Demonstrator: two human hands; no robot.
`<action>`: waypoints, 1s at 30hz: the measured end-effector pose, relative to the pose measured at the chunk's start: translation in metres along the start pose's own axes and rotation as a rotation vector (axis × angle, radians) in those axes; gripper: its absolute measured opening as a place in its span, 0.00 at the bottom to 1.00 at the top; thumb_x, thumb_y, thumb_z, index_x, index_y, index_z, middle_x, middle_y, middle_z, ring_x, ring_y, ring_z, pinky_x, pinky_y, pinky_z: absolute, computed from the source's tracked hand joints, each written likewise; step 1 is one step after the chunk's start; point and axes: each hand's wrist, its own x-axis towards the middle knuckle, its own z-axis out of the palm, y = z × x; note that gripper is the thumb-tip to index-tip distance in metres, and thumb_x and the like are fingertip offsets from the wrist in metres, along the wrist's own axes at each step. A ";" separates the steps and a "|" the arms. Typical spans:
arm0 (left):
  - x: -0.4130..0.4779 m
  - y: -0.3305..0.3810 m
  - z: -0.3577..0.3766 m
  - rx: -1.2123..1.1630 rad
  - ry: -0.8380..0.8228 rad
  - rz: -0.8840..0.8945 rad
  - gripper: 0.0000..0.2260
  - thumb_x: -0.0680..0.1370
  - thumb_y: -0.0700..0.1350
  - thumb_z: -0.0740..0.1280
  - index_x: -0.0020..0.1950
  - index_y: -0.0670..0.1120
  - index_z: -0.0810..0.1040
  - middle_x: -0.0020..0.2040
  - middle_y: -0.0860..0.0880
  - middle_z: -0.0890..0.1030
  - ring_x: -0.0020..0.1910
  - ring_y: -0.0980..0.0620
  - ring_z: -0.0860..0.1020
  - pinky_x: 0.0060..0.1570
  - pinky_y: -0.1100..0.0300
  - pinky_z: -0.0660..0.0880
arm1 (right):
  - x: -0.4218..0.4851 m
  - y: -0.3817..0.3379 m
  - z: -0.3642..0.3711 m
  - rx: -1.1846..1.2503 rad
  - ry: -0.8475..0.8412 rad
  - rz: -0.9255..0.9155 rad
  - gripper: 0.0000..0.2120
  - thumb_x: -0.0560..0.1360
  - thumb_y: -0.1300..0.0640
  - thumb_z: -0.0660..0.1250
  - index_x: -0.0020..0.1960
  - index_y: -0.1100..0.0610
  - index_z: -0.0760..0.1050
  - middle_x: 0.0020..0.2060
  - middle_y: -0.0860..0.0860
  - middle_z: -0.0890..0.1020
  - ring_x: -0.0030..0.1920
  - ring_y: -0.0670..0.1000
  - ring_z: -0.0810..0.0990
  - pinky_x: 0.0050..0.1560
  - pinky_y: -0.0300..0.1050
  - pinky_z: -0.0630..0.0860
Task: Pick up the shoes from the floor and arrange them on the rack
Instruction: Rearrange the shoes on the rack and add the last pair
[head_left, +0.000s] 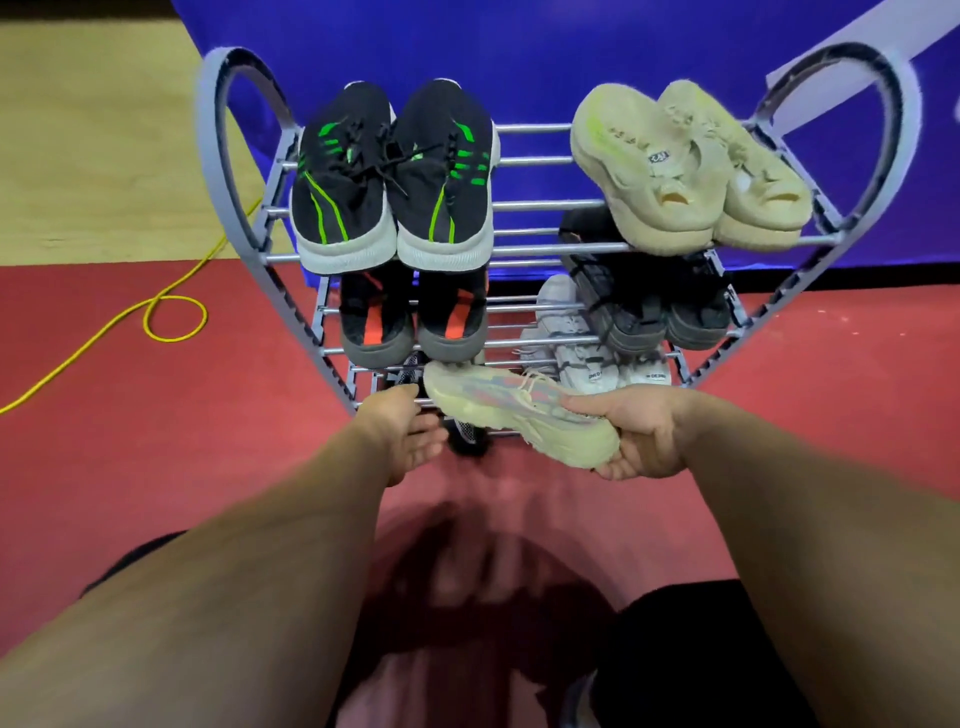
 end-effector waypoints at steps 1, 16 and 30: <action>0.004 0.002 0.002 0.000 0.007 -0.006 0.13 0.85 0.50 0.58 0.59 0.42 0.74 0.47 0.45 0.81 0.49 0.45 0.83 0.56 0.48 0.80 | 0.006 -0.002 -0.003 0.060 0.017 -0.005 0.17 0.77 0.42 0.70 0.54 0.55 0.81 0.40 0.51 0.87 0.34 0.49 0.84 0.37 0.43 0.79; 0.095 -0.019 0.035 -0.173 -0.077 -0.168 0.17 0.79 0.51 0.70 0.62 0.43 0.73 0.62 0.41 0.76 0.59 0.43 0.79 0.52 0.51 0.79 | 0.105 -0.035 0.033 0.666 0.186 -0.165 0.18 0.83 0.45 0.62 0.68 0.53 0.77 0.55 0.53 0.87 0.46 0.56 0.89 0.57 0.52 0.82; 0.120 -0.010 0.026 -0.361 -0.159 -0.137 0.12 0.84 0.39 0.61 0.66 0.38 0.77 0.59 0.41 0.84 0.57 0.47 0.83 0.57 0.53 0.80 | 0.147 -0.050 0.048 0.803 0.294 -0.199 0.13 0.83 0.60 0.65 0.65 0.62 0.77 0.56 0.60 0.85 0.48 0.57 0.88 0.42 0.52 0.85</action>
